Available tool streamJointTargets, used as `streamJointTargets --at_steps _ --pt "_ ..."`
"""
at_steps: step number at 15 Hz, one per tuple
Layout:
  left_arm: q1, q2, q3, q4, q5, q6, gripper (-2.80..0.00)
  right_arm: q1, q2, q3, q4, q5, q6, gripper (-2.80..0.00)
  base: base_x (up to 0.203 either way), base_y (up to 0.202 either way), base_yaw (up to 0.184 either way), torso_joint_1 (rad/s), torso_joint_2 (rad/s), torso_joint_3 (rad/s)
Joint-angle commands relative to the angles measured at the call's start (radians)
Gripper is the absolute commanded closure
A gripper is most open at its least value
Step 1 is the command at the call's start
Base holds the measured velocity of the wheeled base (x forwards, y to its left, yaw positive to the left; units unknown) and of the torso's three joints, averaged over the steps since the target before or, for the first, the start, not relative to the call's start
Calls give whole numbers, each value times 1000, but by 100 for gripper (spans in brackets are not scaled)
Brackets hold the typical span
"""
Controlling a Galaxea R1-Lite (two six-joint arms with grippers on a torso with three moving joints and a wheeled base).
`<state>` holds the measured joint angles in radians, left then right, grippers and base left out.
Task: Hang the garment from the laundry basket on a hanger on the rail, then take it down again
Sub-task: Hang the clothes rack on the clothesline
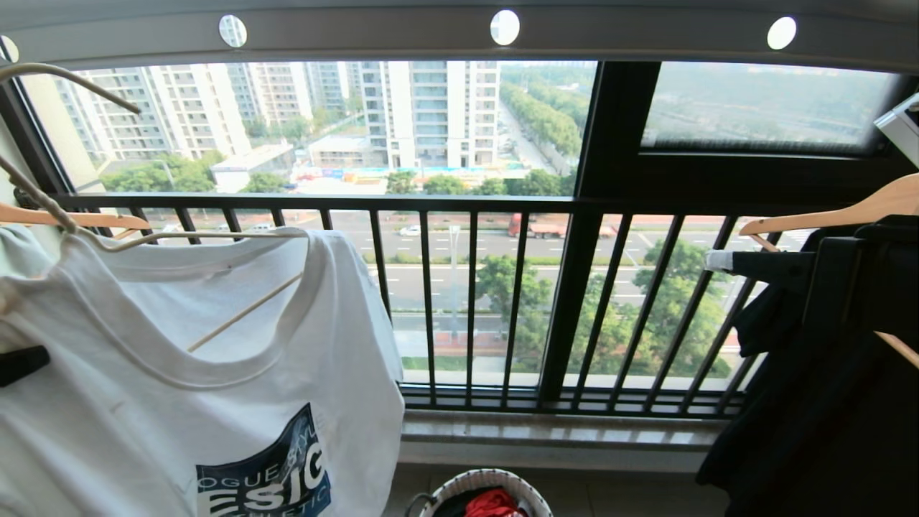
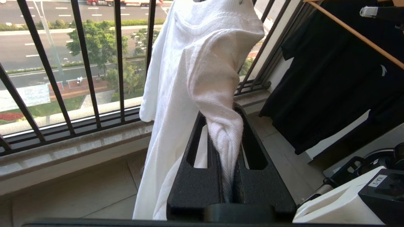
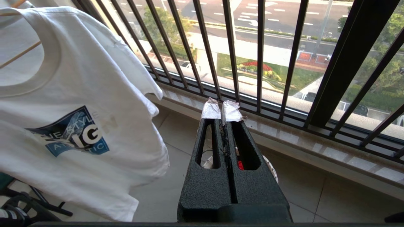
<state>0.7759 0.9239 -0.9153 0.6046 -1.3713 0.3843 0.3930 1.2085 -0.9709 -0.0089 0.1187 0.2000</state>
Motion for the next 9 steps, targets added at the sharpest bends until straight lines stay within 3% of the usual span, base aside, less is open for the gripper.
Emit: streamJointTargets --at_steps 1,4,8,9 --pt "-78 37 5 -28 51 2 0 0 2 0 0 1 1 0 0 0 0 0 0 0" --pt "-221 75 13 -64 173 -2 0 -2 2 0 0 1 1 0 0 0 0 0 0 0" --pt "-279 99 65 -129 206 -4 0 -3 3 0 0 1 1 0 0 0 0 0 0 0" --pt "-298 107 76 -152 240 -9 0 -3 3 0 0 1 1 0 0 0 0 0 0 0"
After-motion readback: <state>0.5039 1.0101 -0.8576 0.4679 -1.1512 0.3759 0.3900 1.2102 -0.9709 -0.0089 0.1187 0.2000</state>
